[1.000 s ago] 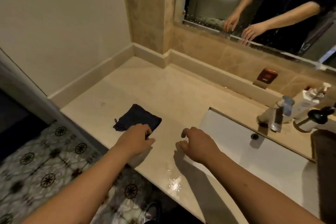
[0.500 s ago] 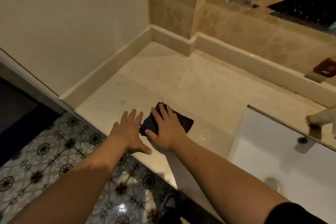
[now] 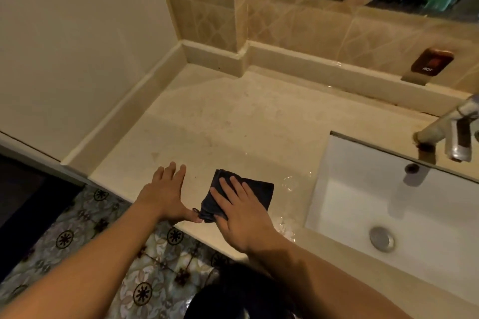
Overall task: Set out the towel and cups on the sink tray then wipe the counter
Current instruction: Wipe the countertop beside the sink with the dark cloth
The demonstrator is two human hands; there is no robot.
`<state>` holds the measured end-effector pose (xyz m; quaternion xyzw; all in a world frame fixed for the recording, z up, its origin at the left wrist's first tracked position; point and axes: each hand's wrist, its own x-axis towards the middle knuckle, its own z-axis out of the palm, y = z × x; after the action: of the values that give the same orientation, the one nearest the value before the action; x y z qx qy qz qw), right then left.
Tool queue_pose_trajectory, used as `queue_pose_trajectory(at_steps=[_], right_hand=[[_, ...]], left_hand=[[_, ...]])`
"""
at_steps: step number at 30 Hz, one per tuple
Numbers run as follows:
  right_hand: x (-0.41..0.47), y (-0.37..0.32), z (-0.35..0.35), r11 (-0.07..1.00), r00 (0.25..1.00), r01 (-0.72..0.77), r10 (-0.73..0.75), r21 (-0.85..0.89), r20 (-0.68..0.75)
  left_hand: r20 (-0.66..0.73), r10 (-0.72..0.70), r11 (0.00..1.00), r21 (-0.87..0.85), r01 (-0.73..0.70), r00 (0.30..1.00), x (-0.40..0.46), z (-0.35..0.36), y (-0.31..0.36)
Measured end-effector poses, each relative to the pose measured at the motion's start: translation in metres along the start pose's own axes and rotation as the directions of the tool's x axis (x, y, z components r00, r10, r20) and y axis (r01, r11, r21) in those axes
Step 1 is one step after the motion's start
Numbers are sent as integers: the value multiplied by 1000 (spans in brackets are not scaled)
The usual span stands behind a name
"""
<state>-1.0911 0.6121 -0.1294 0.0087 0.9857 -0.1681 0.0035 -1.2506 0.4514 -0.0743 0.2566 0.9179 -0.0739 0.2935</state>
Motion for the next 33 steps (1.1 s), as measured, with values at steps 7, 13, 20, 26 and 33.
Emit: queue_pose_trajectory(at_steps=[7,13,20,26,33], right_hand=[[24,-23,7,991,991,-133,133,-14,9],[85,-53,15,953,953,-301,302,19,-20],[87,-37,10,795,795,-606,603,-27,-64],[34,22,-13,666,656,-744,742,45,-137],[-54,76,-36,318,195,-760,943,567,-268]], left_hand=[[-55,158,970,194,-144,986,49,-44,-29],[140,331,876,323,-359,933,105,-71,-26],[284,310,872,295,-391,907,112,-80,-10],[275,320,889,243,-387,907,109,-82,-1],[258,392,871,204,-446,883,118,-79,17]])
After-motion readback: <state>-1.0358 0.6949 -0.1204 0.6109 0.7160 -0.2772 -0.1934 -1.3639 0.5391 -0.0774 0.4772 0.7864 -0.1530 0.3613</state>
